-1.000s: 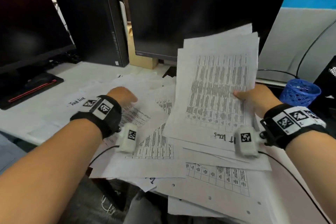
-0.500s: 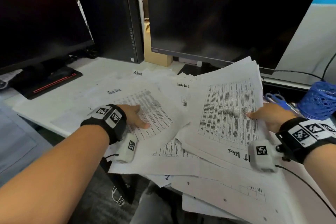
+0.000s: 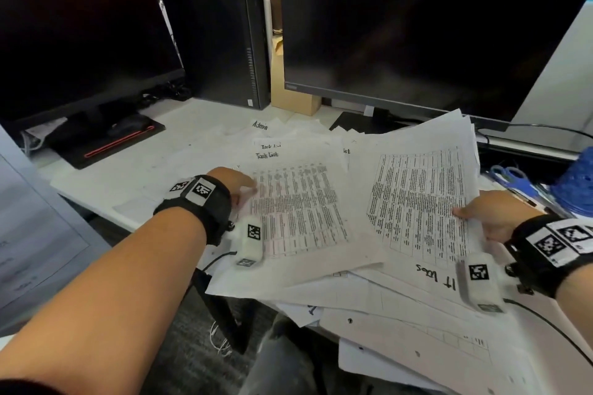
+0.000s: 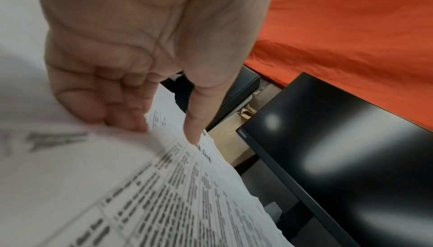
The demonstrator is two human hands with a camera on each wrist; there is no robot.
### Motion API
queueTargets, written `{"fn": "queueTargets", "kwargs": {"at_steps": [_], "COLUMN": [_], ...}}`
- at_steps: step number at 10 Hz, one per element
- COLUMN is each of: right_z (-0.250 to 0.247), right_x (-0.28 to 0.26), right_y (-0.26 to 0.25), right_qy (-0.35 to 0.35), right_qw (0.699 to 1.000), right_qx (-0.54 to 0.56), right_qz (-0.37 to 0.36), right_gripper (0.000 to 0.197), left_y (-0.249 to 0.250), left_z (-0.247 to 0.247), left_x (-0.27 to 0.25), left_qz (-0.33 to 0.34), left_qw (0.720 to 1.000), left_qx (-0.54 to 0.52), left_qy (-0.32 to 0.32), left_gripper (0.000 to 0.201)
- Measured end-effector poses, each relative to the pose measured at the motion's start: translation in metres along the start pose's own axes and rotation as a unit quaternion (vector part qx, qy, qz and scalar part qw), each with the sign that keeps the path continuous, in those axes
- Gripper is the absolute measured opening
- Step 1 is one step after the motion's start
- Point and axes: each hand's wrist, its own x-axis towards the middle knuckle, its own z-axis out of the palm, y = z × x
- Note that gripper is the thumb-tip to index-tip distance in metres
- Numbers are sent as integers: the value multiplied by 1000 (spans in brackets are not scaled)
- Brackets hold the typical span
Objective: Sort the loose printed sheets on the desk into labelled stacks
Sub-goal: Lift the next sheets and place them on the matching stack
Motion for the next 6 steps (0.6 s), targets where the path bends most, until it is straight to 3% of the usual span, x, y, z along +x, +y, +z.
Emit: {"fn": "queueTargets", "kwargs": {"at_steps": [1,2,3,4,6], "right_z": [0,1,1,-2,-38], "right_x": [9,4,1,-12,-64], "right_y": [6,4,3,-2,-34], "right_qy": [-1,3,7,18,164], "right_qw": [1000,1000,999,994,971], "right_qx": [-3,8,50,103,153], "right_qz": [-10,-8,3,5,-80], "right_gripper": [44,43,42,41,37], "left_y": [4,13,14,14,6], "left_z": [9,18,23,15,-17], "left_x": [3,2,9,9,18], "left_qz": [3,23,69,107,116], "left_qw": [1000,997,990,984,974], "left_qx": [-1,69,118,121,-93], "left_qy": [-15,-17,19,77,173], "left_gripper": [42,46,52,43,35]}}
